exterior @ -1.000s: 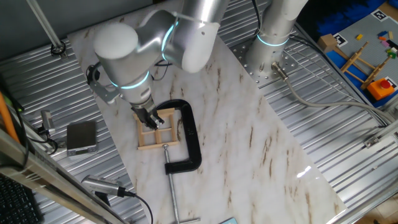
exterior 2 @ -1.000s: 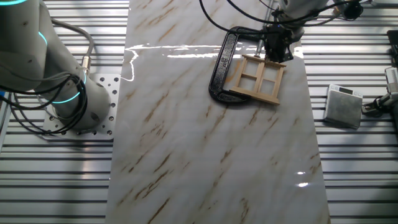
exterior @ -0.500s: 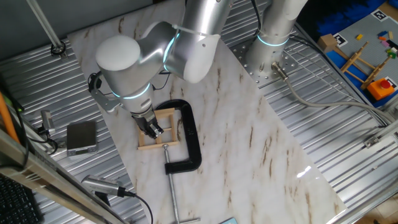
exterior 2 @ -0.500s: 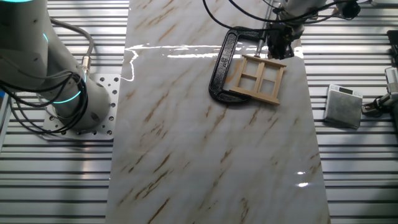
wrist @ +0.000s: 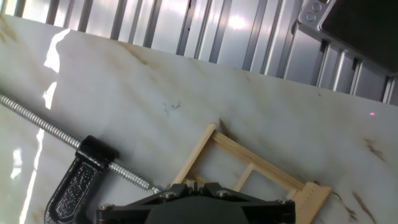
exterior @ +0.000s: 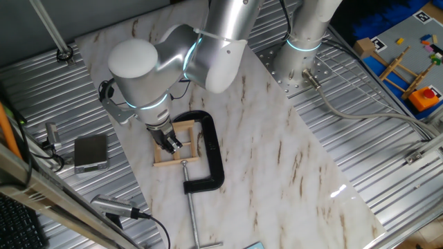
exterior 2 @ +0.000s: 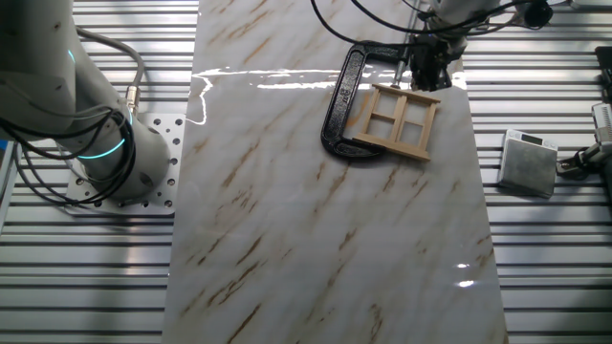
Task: Open a sliding window
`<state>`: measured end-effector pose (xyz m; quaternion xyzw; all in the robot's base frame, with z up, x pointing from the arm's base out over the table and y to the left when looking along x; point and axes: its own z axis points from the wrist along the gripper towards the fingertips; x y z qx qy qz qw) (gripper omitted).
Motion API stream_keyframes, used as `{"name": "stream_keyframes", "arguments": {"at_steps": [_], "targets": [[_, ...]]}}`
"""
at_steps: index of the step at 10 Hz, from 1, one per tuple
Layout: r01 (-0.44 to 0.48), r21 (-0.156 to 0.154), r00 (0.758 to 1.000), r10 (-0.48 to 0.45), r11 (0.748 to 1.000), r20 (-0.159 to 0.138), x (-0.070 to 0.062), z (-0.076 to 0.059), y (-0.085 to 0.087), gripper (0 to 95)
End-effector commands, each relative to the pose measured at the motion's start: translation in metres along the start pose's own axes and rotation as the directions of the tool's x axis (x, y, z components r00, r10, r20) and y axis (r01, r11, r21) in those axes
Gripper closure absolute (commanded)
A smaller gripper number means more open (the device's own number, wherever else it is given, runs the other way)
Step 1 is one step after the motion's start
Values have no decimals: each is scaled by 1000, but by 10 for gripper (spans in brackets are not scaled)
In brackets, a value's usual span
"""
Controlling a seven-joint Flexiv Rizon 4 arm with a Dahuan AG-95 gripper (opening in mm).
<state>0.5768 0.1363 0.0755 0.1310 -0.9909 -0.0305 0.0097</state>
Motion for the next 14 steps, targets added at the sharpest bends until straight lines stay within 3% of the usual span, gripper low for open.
{"name": "stream_keyframes", "arguments": {"at_steps": [1, 3, 6, 14], "targets": [[-17, 0, 1000, 17, 1000, 0, 0, 0, 0, 950], [6, -9, 1000, -6, 1000, 2, 0, 0, 0, 950], [18, -7, 1000, -18, 1000, -19, 0, 0, 0, 950], [27, -19, 999, -28, 999, -25, 0, 0, 0, 950]]}}
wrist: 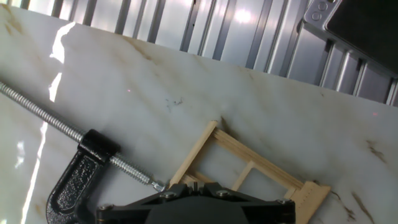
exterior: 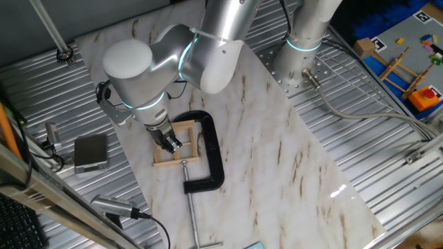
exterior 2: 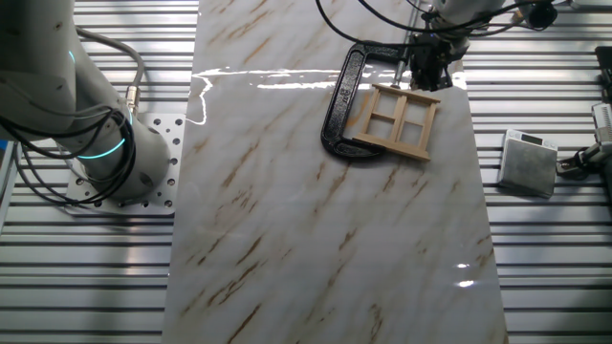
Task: Open a sliding window
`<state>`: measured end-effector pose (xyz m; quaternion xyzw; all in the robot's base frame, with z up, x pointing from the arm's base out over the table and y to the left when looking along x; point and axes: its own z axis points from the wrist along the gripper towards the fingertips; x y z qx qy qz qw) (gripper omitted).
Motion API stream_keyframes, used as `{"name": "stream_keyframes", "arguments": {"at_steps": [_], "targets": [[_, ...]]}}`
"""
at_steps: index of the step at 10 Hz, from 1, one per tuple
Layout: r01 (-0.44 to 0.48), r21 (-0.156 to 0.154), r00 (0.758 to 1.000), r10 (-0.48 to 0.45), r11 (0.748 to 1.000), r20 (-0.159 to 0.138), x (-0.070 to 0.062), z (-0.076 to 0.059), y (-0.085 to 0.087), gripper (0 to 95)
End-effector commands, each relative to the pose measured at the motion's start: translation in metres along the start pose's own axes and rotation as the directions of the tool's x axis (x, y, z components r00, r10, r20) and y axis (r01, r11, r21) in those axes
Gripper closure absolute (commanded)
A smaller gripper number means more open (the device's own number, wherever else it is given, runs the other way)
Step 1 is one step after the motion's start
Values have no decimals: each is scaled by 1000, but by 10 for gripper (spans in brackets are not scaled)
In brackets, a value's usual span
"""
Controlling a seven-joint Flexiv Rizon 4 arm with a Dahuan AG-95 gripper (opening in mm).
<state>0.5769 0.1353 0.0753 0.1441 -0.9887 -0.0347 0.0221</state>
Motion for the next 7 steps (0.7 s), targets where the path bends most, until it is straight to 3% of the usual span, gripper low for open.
{"name": "stream_keyframes", "arguments": {"at_steps": [1, 3, 7], "targets": [[-2, -10, 1000, 2, 1000, -4, 0, 0, 1, 950], [-20, -24, 1000, 20, 999, 2, 0, 0, 1, 950], [-109, -13, 994, 109, 994, 13, 0, 0, 1, 950]]}}
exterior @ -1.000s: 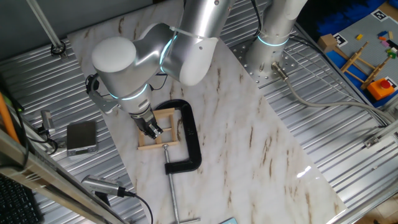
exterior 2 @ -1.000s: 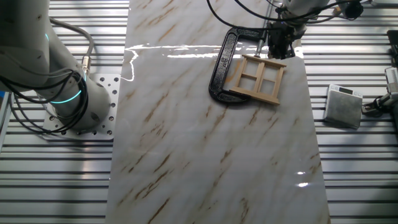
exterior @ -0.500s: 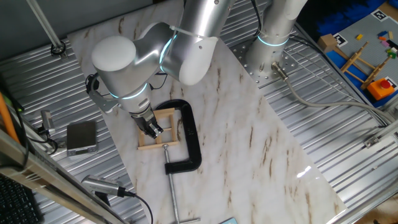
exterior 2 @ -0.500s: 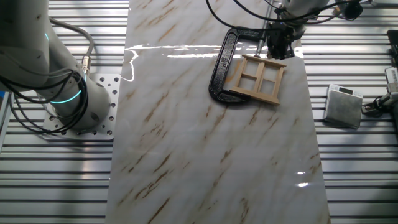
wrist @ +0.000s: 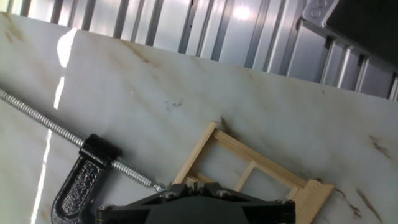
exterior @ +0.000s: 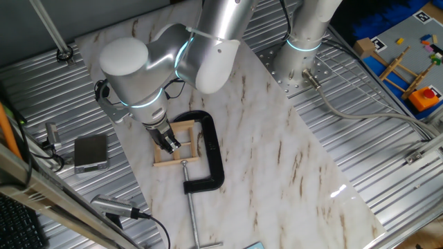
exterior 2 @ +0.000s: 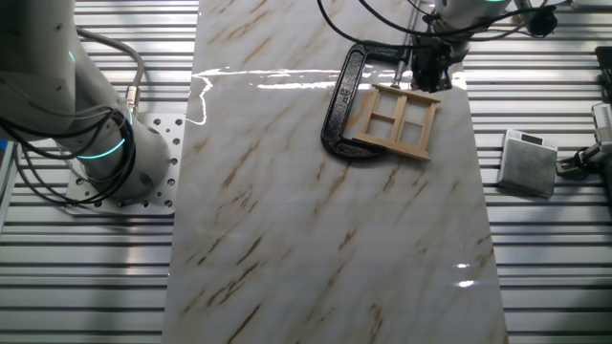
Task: Open a sliding window
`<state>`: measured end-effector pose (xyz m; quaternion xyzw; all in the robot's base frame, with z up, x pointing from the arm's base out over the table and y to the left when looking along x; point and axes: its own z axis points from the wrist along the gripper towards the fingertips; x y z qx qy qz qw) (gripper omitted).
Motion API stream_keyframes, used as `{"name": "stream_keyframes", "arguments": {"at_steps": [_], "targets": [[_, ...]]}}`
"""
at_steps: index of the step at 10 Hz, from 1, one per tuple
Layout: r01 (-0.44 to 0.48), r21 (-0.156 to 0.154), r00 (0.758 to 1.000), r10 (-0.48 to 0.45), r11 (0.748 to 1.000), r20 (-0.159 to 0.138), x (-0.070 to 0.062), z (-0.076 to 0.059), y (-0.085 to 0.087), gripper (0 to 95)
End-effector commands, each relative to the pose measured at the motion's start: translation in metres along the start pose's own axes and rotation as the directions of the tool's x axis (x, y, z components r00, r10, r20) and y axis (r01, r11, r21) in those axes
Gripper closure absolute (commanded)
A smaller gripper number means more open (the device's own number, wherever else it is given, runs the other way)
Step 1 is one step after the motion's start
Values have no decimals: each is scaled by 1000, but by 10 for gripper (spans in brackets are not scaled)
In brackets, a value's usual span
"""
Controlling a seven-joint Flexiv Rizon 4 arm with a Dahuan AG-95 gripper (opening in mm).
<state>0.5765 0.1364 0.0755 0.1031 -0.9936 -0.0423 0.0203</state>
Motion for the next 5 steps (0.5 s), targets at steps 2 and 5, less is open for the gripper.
{"name": "stream_keyframes", "arguments": {"at_steps": [2, 5], "targets": [[-67, 9, 998, 67, 998, 6, -1, 0, -1, 950], [-106, 13, 994, 106, 994, 11, -1, 0, -1, 950]]}}
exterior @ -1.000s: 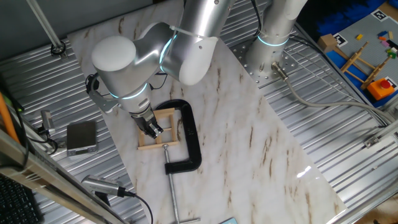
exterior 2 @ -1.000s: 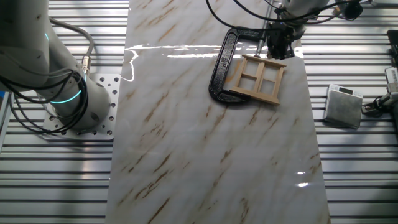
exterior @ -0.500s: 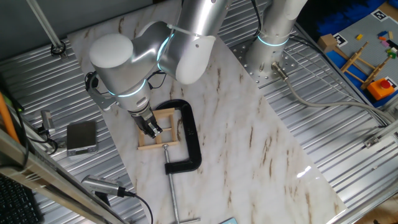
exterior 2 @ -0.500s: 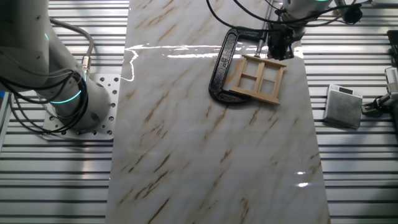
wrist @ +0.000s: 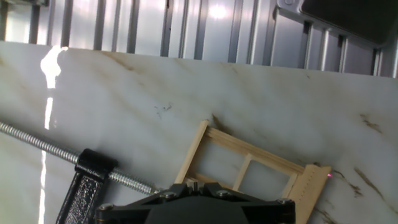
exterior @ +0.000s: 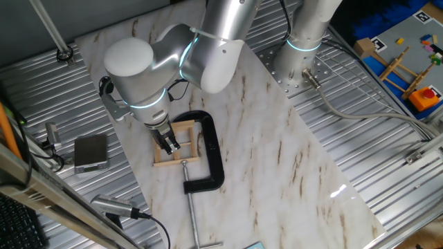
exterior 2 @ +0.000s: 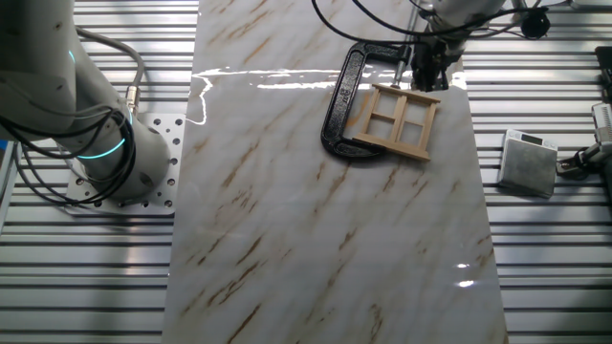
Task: Open a sliding window
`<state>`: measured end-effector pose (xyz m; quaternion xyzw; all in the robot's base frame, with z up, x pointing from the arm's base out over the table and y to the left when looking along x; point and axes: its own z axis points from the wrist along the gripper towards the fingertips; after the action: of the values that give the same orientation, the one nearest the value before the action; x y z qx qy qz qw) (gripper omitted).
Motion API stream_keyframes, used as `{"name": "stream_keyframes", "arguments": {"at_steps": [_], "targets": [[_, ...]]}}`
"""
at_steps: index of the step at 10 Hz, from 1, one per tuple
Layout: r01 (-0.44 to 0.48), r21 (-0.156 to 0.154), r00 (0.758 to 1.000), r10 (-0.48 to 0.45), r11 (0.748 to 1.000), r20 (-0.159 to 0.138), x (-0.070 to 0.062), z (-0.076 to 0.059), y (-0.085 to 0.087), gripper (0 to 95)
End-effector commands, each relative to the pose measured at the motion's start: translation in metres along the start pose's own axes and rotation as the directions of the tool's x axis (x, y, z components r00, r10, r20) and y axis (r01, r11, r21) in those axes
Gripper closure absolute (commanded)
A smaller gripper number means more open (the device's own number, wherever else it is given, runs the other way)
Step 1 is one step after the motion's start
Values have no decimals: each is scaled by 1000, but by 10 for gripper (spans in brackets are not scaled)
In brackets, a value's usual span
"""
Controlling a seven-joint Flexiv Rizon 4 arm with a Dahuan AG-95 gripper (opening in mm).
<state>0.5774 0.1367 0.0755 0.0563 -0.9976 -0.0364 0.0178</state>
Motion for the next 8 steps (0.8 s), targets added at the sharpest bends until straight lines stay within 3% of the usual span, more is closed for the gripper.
{"name": "stream_keyframes", "arguments": {"at_steps": [1, 8], "targets": [[-15, 7, 1000, 15, 1000, -1, 0, 0, -1, 950], [-12, 5, 1000, 12, 1000, 3, 1, 0, -1, 950]]}}
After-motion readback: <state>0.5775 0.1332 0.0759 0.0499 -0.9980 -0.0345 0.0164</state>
